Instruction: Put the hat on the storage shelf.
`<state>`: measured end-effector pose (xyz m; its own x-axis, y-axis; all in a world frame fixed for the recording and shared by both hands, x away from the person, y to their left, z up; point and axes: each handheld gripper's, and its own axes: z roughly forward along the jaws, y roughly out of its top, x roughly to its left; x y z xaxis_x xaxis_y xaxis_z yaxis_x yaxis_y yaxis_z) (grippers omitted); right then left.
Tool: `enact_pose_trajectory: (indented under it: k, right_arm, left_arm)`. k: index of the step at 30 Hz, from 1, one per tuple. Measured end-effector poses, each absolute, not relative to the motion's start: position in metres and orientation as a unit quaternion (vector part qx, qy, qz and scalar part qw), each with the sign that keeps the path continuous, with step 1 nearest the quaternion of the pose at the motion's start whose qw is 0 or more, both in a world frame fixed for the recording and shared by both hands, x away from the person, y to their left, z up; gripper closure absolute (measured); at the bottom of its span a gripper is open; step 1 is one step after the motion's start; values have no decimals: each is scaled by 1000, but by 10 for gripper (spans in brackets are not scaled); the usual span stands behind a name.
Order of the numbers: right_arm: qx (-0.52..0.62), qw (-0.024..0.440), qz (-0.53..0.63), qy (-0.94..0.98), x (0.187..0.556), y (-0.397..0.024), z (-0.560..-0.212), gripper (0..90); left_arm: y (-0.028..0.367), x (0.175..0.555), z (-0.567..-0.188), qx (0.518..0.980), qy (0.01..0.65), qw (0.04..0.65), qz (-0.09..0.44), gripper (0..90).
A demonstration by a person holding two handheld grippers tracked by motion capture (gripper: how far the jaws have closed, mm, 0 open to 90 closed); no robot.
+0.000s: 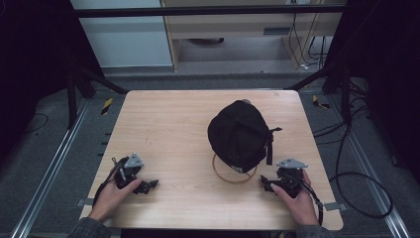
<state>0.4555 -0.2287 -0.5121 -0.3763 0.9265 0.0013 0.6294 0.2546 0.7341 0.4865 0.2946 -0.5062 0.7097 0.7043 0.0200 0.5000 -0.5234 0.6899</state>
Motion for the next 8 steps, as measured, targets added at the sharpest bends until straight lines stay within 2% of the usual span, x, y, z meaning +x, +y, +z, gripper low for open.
enact_pose_trajectory:
  k: [8]
  right_arm:
    - [512, 223, 333, 760, 455, -229, -512, 54]
  left_arm:
    - [299, 486, -508, 857, 346, 351, 154, 0]
